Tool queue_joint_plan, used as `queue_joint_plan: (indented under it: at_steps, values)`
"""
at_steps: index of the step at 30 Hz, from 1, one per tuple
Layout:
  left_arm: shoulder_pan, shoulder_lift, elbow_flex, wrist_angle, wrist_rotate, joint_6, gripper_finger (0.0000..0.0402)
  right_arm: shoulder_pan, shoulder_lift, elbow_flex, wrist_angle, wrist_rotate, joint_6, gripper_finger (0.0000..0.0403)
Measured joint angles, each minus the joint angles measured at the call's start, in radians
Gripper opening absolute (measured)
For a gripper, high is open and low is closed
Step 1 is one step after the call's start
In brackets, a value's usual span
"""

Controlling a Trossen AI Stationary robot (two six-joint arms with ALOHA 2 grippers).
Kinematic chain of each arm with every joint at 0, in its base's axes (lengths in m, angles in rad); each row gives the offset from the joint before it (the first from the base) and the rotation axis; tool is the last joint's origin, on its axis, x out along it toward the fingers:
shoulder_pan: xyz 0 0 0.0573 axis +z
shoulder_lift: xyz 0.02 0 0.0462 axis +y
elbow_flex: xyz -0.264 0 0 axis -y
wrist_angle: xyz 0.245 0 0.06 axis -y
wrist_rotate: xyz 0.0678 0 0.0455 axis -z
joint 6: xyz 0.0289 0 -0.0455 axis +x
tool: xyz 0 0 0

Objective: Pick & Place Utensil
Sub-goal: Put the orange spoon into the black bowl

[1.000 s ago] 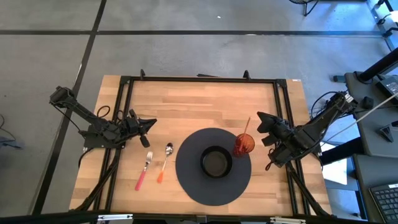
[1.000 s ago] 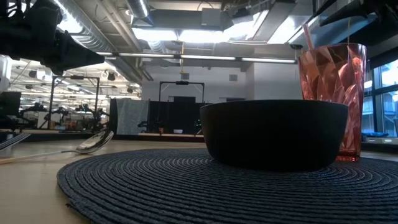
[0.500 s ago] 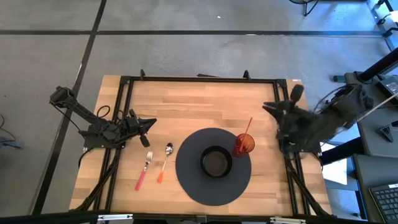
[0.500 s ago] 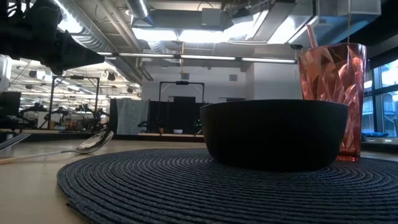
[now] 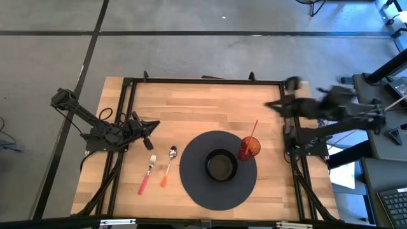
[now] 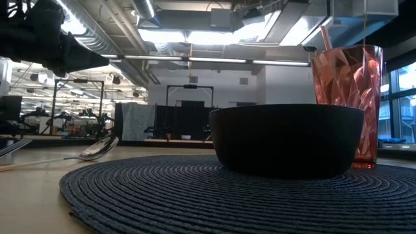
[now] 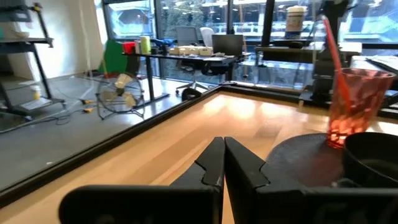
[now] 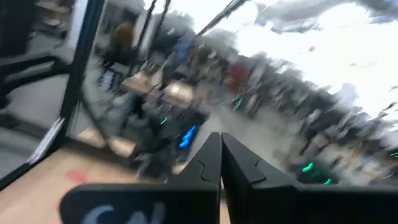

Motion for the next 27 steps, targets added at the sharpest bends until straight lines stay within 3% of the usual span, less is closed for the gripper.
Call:
queue_joint_plan:
  at_steps: [6,9,15,20,23,27]
  values:
    - [0.000,0.000,0.000,0.000,-0.045,0.035,0.0003,-0.401,0.164,-0.071,0.046,-0.425,0.197,0.0002]
    - [0.000,0.000,0.000,0.000,-0.046,0.044,0.0003,-0.541,0.285,-0.073,0.139,-0.577,0.272,0.0001]
    - [0.000,0.000,0.000,-0.002,-0.021,0.045,0.0003,-0.728,0.450,-0.073,0.221,-0.724,0.321,0.0001]
    - [0.000,0.000,0.000,-0.001,-0.021,0.052,0.0003,-0.761,0.545,-0.091,0.214,-0.811,0.277,0.0001]
    - [0.000,0.000,0.000,-0.001,-0.020,0.050,0.0003,-0.756,0.548,-0.194,0.436,-0.849,0.287,0.0001]
    - [0.000,0.000,0.000,-0.001,-0.018,0.040,0.0003,-0.790,0.516,-0.369,0.772,-0.864,0.419,0.0000]
